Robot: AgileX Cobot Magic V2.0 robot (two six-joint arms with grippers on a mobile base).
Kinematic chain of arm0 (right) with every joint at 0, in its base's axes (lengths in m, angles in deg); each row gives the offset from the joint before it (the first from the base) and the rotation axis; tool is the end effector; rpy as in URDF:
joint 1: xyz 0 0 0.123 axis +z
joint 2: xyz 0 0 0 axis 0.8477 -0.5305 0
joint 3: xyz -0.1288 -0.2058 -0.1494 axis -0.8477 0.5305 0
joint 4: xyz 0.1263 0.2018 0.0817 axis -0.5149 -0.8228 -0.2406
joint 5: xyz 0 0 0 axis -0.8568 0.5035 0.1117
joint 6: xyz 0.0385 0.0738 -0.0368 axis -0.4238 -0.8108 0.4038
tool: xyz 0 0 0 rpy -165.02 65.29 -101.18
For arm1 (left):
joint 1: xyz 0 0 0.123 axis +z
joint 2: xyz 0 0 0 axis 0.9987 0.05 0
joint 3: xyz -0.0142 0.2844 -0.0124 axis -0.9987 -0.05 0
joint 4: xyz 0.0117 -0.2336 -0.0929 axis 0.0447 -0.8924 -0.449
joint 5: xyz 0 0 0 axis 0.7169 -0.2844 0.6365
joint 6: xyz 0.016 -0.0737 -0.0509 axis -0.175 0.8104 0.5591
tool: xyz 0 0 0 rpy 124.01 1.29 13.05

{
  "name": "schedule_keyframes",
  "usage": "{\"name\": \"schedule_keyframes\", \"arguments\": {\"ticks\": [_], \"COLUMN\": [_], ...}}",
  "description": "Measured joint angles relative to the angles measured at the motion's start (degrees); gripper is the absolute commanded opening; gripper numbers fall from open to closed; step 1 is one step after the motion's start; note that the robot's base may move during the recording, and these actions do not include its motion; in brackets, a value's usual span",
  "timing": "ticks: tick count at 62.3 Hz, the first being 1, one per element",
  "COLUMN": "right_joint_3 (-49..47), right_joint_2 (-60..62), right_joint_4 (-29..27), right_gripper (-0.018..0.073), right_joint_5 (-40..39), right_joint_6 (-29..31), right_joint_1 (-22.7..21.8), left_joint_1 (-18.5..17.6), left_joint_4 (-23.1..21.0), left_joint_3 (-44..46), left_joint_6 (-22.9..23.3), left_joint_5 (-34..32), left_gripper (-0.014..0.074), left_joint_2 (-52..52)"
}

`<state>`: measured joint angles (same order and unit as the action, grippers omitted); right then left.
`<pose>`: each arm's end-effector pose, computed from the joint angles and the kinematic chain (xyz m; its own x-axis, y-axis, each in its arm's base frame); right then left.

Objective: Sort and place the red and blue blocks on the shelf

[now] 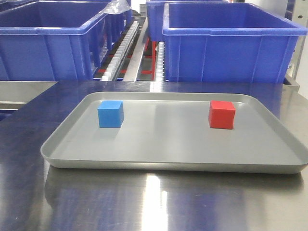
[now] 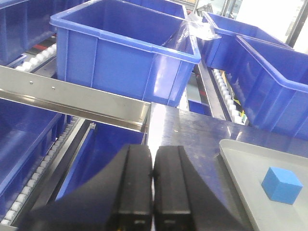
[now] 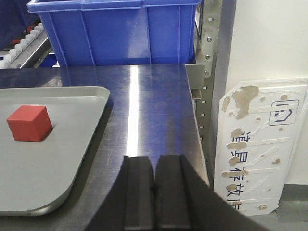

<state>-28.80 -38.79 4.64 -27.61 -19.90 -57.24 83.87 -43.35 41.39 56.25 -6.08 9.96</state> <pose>0.0562 0.0013 0.1875 -0.1137 0.1384 -0.9838 -0.0030 0.9902 0.1396 0.0563 -0.0029 0.2026 -0.0151 -0.2733 -0.9618 0.0518 0.9604 -0.2737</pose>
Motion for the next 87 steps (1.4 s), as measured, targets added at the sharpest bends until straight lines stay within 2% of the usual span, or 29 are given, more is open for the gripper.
{"name": "schedule_keyframes", "arguments": {"ticks": [87], "right_joint_3": [0.0], "right_joint_2": [0.0], "right_joint_4": [0.0], "right_gripper": [0.0068], "right_joint_5": [-1.31], "right_joint_6": [0.0], "right_joint_1": [0.0], "left_joint_1": [0.0], "left_joint_4": [0.0], "left_joint_3": [0.0], "left_joint_6": [0.0], "left_joint_5": [0.0], "left_gripper": [0.0135], "left_joint_2": [0.0]}}
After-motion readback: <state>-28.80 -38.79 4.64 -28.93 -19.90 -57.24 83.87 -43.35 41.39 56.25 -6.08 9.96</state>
